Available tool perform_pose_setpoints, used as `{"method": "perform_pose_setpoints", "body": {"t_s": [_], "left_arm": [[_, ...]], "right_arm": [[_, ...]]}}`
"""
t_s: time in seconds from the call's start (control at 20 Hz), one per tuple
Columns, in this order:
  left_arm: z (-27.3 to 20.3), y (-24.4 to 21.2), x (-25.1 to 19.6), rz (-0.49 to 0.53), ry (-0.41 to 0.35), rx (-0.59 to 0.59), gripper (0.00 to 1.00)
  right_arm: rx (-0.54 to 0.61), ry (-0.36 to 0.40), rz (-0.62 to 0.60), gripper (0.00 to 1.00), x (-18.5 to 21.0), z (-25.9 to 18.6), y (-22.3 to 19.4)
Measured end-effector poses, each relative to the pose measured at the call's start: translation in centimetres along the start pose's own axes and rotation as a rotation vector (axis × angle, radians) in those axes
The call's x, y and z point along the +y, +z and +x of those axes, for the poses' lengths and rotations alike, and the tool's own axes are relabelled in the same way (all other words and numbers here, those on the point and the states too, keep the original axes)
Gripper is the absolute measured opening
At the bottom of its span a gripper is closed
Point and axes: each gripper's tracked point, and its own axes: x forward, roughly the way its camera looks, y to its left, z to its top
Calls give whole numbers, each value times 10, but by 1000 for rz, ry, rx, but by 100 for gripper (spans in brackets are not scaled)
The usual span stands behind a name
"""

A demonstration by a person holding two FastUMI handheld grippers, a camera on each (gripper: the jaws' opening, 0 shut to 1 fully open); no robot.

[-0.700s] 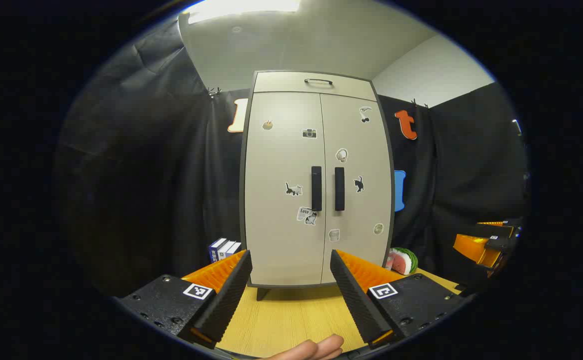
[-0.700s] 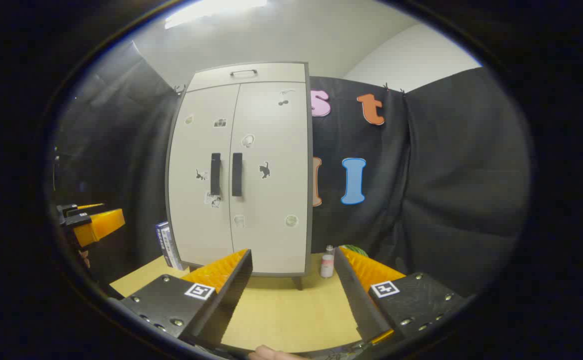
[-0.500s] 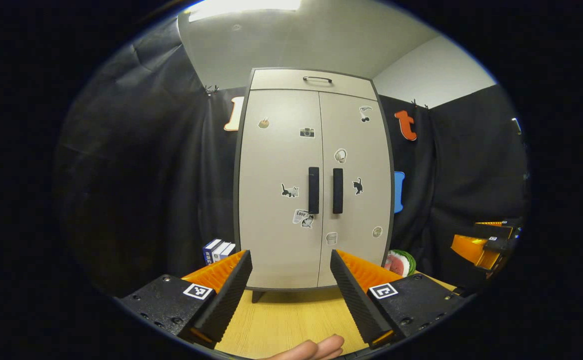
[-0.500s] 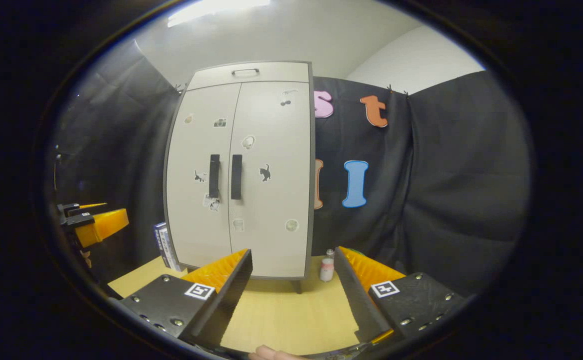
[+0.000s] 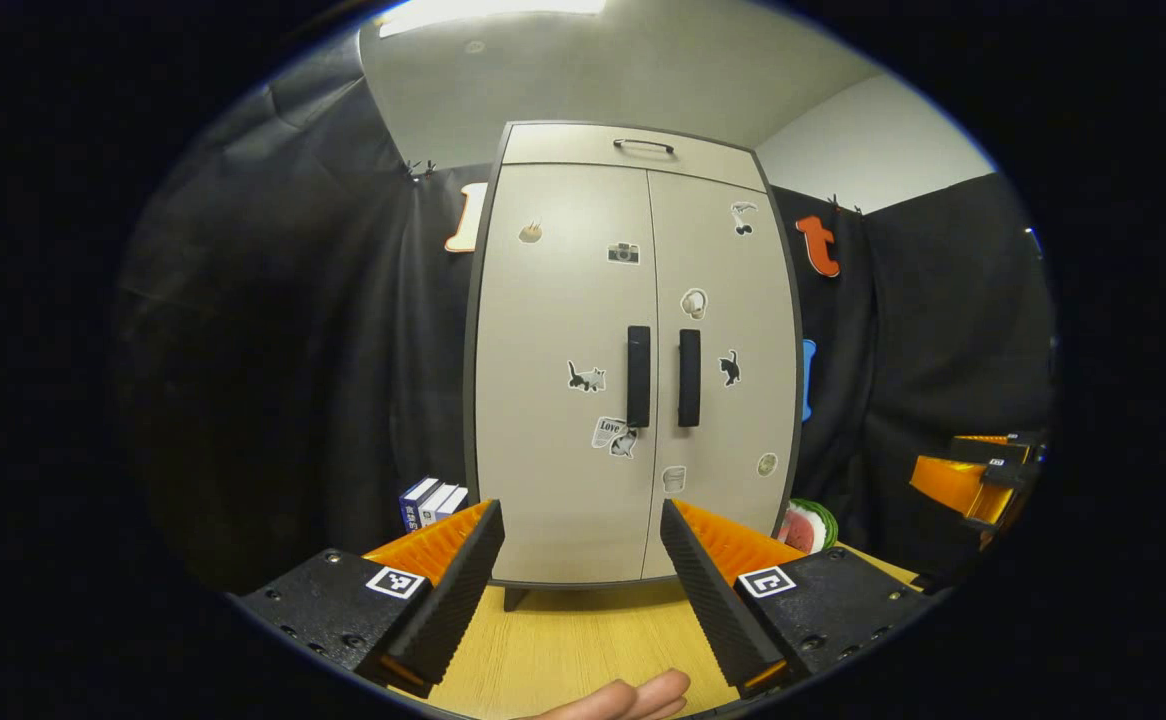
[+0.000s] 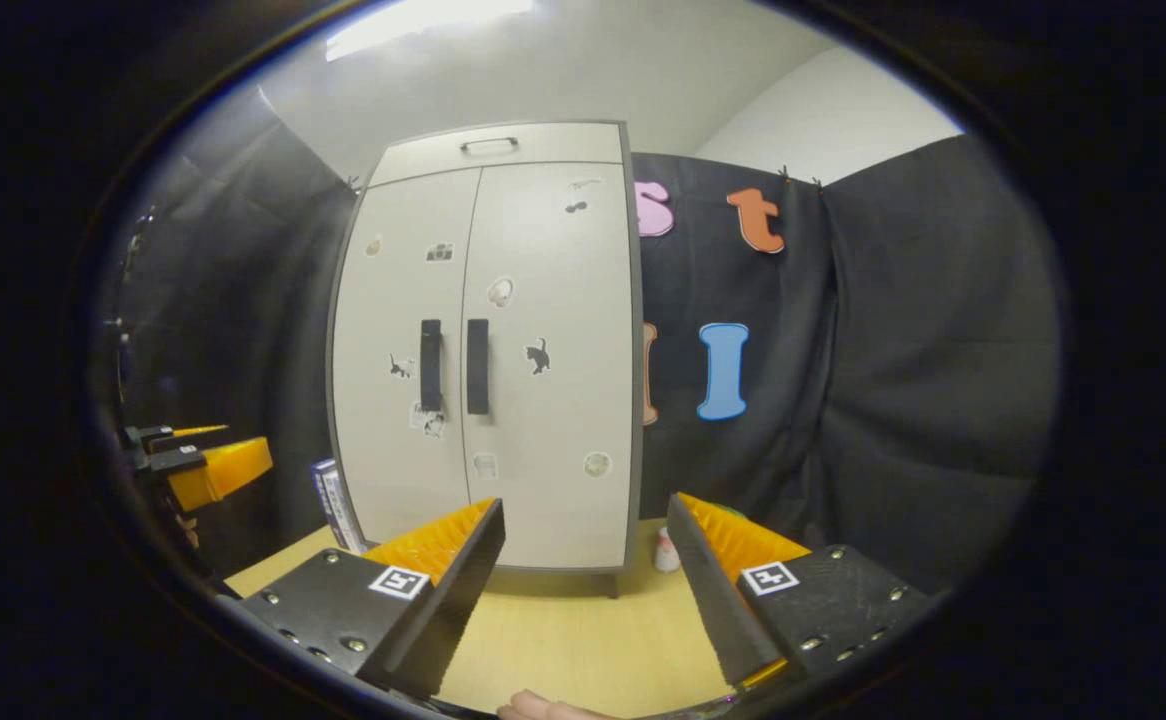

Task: Open the right door of the double-door shoe cabinet with the right hand, and open the left door with the left hand.

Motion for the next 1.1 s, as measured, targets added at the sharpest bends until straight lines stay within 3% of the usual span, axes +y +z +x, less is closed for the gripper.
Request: {"method": "perform_pose_setpoints", "body": {"t_s": [0.3,0.65,1.1], "left_arm": [[2,-2,14,-12,10,-17,98],[3,-10,20,20,13,-12,98],[-6,-33,42,-36,27,32,98]], "right_arm": [[-11,5,7,98,3,14,8],[-4,15,-12,98,23,78,19],[-23,170,-5,98,94,204,62]]}}
